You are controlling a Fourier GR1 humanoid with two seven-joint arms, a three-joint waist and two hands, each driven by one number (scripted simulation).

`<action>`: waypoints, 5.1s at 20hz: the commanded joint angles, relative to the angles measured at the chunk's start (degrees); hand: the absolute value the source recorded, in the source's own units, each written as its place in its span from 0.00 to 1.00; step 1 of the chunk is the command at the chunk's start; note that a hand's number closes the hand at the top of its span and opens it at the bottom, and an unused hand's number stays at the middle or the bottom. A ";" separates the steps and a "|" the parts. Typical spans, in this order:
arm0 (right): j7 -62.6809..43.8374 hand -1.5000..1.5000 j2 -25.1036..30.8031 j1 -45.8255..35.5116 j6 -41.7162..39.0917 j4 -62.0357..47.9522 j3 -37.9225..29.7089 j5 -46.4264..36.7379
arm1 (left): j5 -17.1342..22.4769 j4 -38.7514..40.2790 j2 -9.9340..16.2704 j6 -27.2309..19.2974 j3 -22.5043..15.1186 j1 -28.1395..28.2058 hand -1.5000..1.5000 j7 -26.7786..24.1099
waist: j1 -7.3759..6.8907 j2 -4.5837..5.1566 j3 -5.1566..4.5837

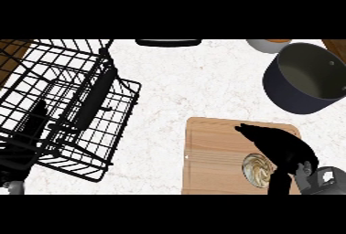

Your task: Pick the cupcake from the cutting board and place it in the pot

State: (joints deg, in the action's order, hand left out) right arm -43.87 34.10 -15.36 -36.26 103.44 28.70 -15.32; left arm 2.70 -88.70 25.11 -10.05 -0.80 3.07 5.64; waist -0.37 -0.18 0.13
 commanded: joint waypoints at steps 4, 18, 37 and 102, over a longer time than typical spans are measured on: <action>2.24 0.00 -5.17 3.17 -1.66 -3.30 0.90 -8.45 | -2.63 -2.41 -2.88 0.90 0.36 0.56 0.50 3.18 | 0.21 0.15 -0.12; 10.02 0.00 -10.60 4.01 -4.61 -11.17 -4.26 -19.28 | -5.01 3.51 -4.76 6.21 6.49 -4.42 0.50 1.34 | 0.37 0.18 -0.13; 48.73 1.00 6.05 14.87 5.94 -1.06 -6.29 -25.89 | -5.99 -0.11 -7.08 8.26 8.53 -0.17 0.50 1.59 | 1.51 -0.08 -0.05; 78.91 0.00 1.69 -44.65 32.11 -88.34 -42.25 -21.23 | -12.33 0.17 -11.56 10.13 7.28 -3.95 0.50 0.90 | -3.53 1.68 0.05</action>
State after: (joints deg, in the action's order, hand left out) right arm 33.83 36.78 -56.95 -3.48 19.59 -12.26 -37.25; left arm -7.98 -89.19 14.60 0.88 7.98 -0.91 6.19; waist -3.69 1.19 0.33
